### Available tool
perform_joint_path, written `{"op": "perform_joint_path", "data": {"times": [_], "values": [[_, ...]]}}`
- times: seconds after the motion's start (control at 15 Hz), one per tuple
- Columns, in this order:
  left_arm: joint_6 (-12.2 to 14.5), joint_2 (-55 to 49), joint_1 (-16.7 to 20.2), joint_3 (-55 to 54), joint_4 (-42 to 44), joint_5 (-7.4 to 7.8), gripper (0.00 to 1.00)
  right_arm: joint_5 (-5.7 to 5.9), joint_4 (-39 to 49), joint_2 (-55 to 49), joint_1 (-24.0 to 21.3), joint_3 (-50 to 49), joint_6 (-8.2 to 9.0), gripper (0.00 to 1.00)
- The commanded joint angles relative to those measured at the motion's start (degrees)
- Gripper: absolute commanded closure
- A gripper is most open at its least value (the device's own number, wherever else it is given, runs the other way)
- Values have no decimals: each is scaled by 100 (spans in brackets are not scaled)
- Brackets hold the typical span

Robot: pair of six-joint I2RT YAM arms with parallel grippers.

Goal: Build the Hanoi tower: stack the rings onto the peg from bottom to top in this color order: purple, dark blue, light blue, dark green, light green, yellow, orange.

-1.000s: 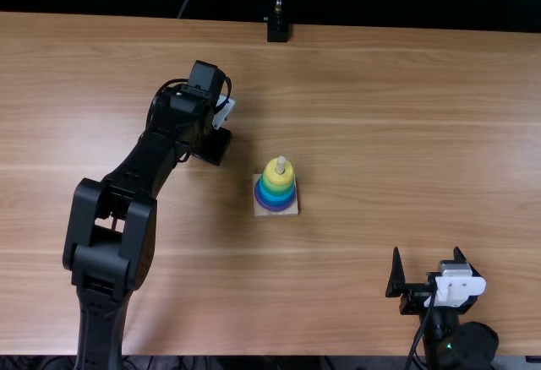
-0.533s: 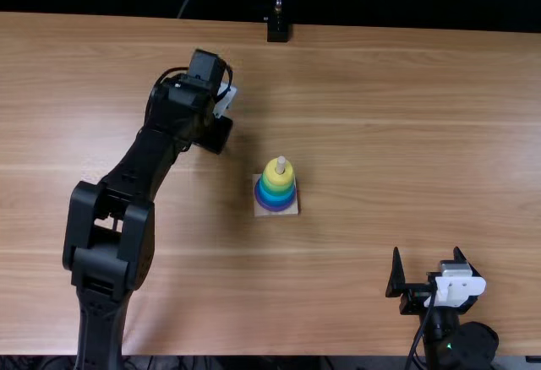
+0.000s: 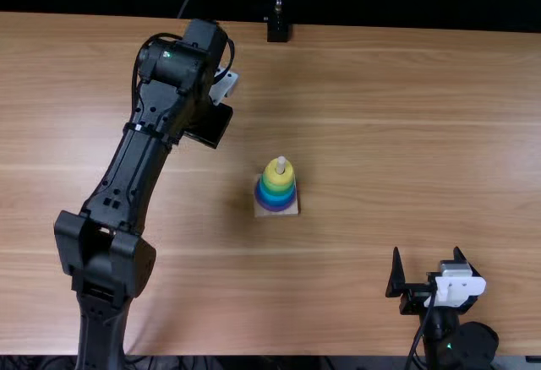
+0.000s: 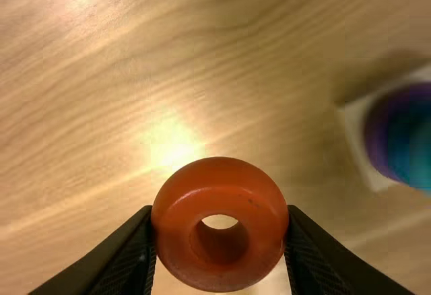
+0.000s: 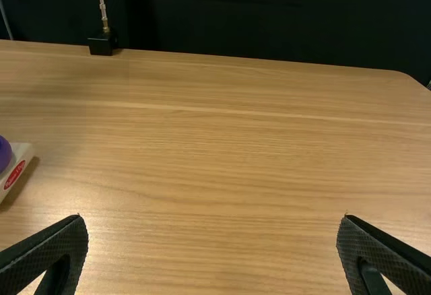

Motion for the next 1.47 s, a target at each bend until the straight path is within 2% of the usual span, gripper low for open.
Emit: {"op": "perform_joint_path", "data": {"times": [0.0, 0.27, 0.47, 0.53, 0.93, 1.4], "values": [[-34, -317, -297, 349, -94, 121, 100, -57, -336, -73, -65, -412, -38, 0], [-97, -774, -789, 358, -104, 132, 100, -57, -336, -73, -65, -412, -38, 0], [-677, -1301, -1044, -249, 212, 121, 100, -57, -336, -73, -65, -412, -38, 0], [-740, -1398, -1105, -530, 465, 121, 100, -57, -336, -73, -65, -412, -38, 0], [-761, -1521, -1536, -899, 644, 121, 100, -57, -336, -73, -65, -412, -38, 0], [-814, -1284, -1650, -881, 665, 121, 100, -57, -336, -73, -65, -412, -38, 0]]}}
